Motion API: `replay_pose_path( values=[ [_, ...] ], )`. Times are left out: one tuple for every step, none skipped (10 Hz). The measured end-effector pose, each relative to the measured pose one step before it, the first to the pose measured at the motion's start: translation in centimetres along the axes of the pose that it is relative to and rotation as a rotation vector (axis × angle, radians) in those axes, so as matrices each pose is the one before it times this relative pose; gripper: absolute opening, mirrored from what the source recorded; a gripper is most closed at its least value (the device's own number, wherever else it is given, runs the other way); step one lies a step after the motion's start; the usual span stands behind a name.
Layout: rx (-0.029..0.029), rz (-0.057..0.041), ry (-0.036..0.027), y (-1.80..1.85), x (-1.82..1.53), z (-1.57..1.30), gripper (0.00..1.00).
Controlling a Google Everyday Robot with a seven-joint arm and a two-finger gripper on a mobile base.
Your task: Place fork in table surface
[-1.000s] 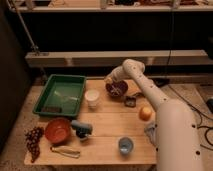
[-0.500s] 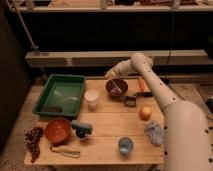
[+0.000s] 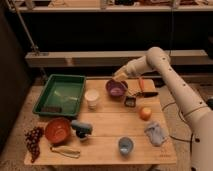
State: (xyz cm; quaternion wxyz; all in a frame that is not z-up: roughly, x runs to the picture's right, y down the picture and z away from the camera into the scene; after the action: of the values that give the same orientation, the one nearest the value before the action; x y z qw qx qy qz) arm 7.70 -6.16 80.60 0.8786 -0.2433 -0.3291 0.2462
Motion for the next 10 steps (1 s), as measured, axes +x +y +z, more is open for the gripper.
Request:
replay_pose_path(
  values=[
    [-0.04516,-0.03952,0.02915,2.881,0.525,-0.762,0.00],
    [-0.02253,-0.03529,0.02737,1.966,0.449,-0.319,0.00],
    [-0.02514,-0.05416,0.04215,2.400,0.453,-0.021,0.00],
    [-0.02930,-0.05553,0.05170,2.631,0.667,0.432,0.00],
    [-0.02387,-0.04897,0.04761,2.520,0.925,0.827,0.00],
    [-0.00820,-0.01807,0.02304,1.508,0.728,0.719,0.00],
    [-0.01028,-0.02269,0.03480,1.887,1.015,0.978,0.00],
    [-0.01092,-0.02106,0.02437,1.078,0.629,1.258,0.00],
    [-0.00733,-0.01814,0.02011,0.503,0.503,1.113,0.02],
    [-0.01242,-0.03657,0.02771,0.046,0.307,1.634,0.10]
  ],
)
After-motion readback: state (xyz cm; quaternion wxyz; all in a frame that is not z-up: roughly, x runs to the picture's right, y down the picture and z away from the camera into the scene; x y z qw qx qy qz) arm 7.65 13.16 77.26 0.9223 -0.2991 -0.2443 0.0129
